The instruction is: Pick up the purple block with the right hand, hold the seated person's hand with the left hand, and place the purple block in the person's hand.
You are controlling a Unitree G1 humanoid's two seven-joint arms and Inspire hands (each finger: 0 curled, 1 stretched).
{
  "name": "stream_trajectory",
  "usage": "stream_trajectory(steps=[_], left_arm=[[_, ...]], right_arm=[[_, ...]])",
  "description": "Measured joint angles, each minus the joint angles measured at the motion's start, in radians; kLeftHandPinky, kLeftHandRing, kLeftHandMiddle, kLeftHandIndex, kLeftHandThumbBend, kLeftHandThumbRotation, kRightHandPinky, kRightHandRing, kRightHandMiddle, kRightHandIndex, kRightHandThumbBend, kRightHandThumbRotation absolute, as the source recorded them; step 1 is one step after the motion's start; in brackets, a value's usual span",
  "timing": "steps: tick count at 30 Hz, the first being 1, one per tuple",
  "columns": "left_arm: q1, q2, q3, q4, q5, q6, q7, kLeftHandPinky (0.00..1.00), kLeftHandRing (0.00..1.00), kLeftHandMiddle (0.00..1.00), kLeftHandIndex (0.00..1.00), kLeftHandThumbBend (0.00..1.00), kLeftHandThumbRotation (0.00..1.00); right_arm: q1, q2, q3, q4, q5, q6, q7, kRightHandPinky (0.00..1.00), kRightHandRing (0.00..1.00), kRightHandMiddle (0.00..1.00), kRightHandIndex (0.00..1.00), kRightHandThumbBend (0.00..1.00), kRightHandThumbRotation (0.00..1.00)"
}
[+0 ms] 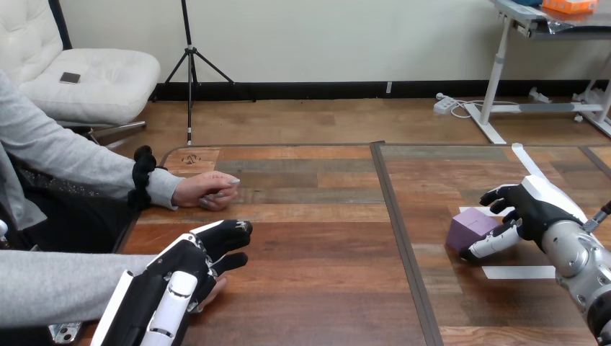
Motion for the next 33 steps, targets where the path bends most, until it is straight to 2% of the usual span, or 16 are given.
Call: stream_trajectory(steps=[9,16,33], left_arm=[[0.0,0.0,0.0,0.0,0.0,0.0,0.002,0.81,0.83,0.8,0.71,0.51,0.84],[0.0,0.0,0.0,0.0,-0.001,0.0,-0.004,0.81,0.84,0.8,0.71,0.5,0.84],[0.0,0.0,0.0,0.0,0.0,-0.003,-0.008,0.8,0.83,0.79,0.71,0.52,0.83]], right_arm=[[0.0,0.004,0.001,0.0,-0.001,0.001,0.002,0.66,0.78,0.82,0.8,1.0,0.14],[0.0,0.011,0.001,0.0,0.001,0.001,0.002,0.62,0.76,0.81,0.79,0.99,0.12],[0.0,0.039,0.001,0.0,0.002,-0.002,0.002,0.65,0.77,0.8,0.79,0.98,0.15]])
